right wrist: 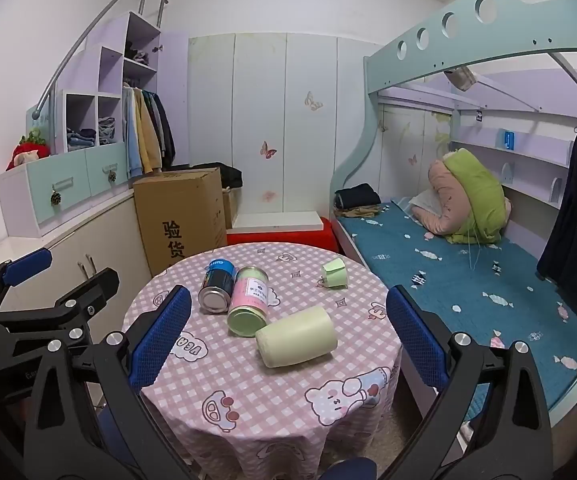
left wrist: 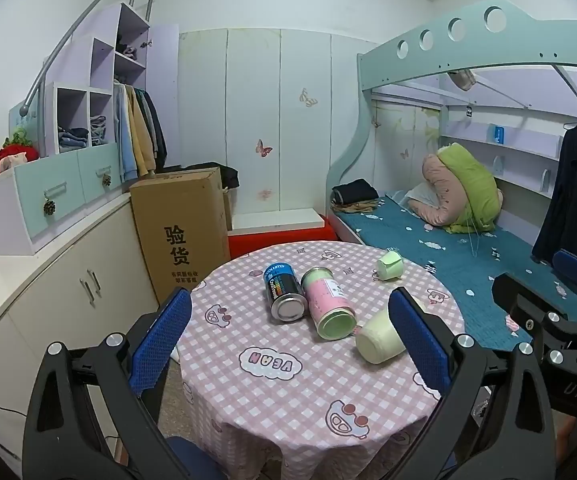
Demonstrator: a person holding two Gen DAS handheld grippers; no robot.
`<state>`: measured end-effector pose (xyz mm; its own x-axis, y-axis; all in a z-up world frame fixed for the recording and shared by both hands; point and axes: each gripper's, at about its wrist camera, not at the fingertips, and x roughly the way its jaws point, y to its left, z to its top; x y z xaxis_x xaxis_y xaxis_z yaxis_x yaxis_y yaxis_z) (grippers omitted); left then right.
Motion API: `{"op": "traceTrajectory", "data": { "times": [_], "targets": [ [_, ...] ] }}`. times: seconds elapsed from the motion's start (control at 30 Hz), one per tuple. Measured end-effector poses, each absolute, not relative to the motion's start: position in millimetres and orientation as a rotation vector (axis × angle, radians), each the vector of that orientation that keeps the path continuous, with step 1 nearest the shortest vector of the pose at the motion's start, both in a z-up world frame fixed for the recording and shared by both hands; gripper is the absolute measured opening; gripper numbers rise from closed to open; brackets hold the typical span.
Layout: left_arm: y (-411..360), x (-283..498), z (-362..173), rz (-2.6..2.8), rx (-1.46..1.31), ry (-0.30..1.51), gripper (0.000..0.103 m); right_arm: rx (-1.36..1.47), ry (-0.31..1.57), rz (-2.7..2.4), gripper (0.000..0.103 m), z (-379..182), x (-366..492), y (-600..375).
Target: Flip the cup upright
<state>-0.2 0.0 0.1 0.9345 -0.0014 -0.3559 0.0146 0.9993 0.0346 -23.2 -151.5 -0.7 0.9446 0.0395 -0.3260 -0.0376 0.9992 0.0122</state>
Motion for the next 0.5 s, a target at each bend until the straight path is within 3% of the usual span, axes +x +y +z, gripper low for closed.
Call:
{"op": "traceTrajectory", "data": {
  "times": [0.5],
  "targets": [
    [0.1,-0.2,0.2,-0.008,0.035,0.361,0.095,0.004,0.329,0.035,0.098,-1.5,-22.3,-151.1]
  ]
}}
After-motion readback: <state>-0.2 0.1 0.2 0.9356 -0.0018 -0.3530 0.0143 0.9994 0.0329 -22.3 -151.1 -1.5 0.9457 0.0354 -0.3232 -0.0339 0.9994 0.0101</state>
